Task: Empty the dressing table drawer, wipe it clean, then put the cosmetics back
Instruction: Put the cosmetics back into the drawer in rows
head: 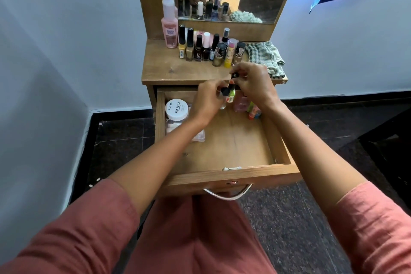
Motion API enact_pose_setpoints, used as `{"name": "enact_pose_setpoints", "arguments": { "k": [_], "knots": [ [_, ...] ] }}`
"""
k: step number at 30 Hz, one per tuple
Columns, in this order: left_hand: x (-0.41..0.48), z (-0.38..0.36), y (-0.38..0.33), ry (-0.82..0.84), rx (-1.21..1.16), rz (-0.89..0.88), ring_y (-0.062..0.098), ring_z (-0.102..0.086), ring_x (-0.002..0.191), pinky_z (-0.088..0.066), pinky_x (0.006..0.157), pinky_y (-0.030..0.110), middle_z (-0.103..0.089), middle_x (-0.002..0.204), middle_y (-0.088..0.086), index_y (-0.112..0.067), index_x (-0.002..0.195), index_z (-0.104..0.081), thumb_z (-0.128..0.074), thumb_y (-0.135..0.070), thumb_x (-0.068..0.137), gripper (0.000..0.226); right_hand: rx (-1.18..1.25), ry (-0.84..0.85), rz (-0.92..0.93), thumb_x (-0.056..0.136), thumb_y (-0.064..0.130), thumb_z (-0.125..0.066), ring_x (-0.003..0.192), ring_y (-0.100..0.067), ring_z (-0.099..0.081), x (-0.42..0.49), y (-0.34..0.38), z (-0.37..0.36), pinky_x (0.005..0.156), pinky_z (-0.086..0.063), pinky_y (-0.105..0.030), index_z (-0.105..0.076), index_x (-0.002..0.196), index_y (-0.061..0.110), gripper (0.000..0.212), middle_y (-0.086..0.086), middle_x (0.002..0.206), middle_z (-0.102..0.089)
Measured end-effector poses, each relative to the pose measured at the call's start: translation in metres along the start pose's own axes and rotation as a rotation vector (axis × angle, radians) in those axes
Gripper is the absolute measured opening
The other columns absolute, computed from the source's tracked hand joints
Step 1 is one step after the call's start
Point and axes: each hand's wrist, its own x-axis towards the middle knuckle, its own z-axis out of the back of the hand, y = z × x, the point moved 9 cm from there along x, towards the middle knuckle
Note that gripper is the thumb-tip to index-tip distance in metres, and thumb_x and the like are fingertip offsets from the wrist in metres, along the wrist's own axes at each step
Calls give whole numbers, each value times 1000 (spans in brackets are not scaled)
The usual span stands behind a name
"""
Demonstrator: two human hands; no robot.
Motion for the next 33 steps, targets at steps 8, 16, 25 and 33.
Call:
{"name": "enact_pose_setpoints", "arguments": {
  "k": [8, 16, 25, 33],
  "knots": [
    [-19, -62, 12, 93, -82, 88, 18, -55, 74, -49, 71, 32, -67, 86, 19, 6, 90, -67, -63, 10, 74, 17, -60, 76, -80, 79, -3, -60, 85, -30, -66, 1, -32, -16, 80, -53, -43, -67, 95, 1, 18, -18, 95, -70],
    [-19, -84, 8, 113, -47, 67, 27, -63, 91, -36, 65, 20, -68, 97, 22, 7, 96, -64, -56, 7, 81, 17, -174, 172, -53, 82, 0, -59, 93, -33, -65, 2, -39, -36, 84, -51, -41, -65, 103, 1, 21, -20, 102, -68],
    [-11, -94, 17, 122, 38, 107, 37, -56, 105, -43, 86, 41, -60, 113, 25, 8, 112, -54, -51, 3, 85, 28, -385, 232, -11, 84, 6, -54, 104, -32, -58, 0, -56, -50, 86, -44, -42, -63, 104, 1, 22, -17, 109, -65],
    [-11, -79, 28, 49, -26, 78, 30, -62, 88, -45, 76, 38, -67, 96, 23, 7, 92, -65, -49, 9, 81, 19, -553, 274, 1, 87, 7, -50, 113, -26, -50, -4, -66, -61, 84, -45, -39, -58, 108, 4, 22, -14, 110, -62]
  ]
}}
